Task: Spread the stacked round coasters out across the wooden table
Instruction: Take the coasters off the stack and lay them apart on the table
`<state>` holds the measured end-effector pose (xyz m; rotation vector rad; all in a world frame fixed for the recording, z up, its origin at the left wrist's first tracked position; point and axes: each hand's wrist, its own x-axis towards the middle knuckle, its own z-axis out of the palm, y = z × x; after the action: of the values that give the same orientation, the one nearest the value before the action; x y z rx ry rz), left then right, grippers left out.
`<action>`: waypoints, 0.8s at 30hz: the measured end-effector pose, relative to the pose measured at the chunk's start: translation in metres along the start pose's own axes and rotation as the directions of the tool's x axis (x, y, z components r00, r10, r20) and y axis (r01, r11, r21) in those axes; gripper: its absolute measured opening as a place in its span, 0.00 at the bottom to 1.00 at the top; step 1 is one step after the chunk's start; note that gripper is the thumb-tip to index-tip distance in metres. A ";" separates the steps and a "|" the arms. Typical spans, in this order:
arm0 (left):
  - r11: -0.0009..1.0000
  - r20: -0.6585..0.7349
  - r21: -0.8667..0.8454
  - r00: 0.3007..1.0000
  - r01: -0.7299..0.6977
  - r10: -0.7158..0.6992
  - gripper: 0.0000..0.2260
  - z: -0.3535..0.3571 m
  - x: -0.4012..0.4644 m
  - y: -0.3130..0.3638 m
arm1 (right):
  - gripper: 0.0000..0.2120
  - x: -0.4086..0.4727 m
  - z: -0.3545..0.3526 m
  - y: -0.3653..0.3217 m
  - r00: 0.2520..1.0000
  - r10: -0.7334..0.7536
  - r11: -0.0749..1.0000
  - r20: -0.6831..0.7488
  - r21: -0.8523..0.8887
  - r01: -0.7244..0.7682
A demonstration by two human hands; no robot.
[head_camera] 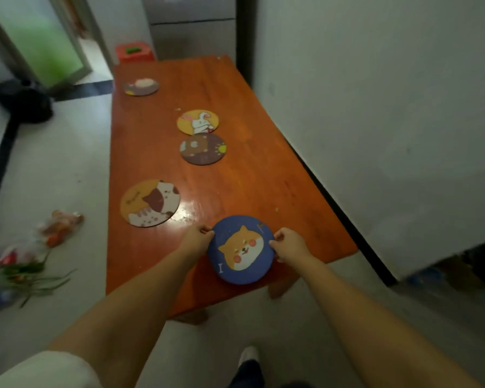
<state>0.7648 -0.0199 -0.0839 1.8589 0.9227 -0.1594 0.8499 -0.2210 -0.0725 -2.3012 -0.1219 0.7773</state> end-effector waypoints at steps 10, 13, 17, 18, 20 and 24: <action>0.983 -0.106 0.180 0.994 0.041 -0.022 0.13 0.003 0.038 -0.007 | 0.18 0.053 0.014 -0.013 0.992 -0.056 0.957 0.113 -0.277 0.085; 0.963 -0.115 0.266 0.993 0.050 -0.020 0.15 0.009 0.041 -0.014 | 0.19 0.064 0.017 -0.008 0.990 -0.042 0.924 0.137 -0.372 0.091; 0.896 -0.152 0.445 0.986 0.005 0.070 0.08 0.014 0.041 -0.016 | 0.09 0.073 0.016 -0.011 0.982 -0.045 0.889 0.184 -0.442 0.123; 0.896 -0.165 0.444 0.984 0.008 0.073 0.06 0.014 0.041 -0.013 | 0.14 0.075 0.014 -0.013 0.983 -0.042 0.894 0.179 -0.433 0.117; 0.912 -0.183 0.409 0.981 0.020 0.060 0.07 0.009 0.045 -0.005 | 0.21 0.079 0.005 -0.019 0.987 -0.037 0.911 0.159 -0.401 0.099; 0.939 -0.201 0.342 0.974 -0.028 0.102 0.08 -0.002 0.055 0.027 | 0.21 0.085 -0.028 -0.031 0.996 -0.061 0.935 0.060 -0.347 0.078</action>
<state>0.8205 0.0050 -0.0902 2.2568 1.0295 -0.0782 0.9393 -0.1890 -0.0786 -2.5942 -0.3904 0.8290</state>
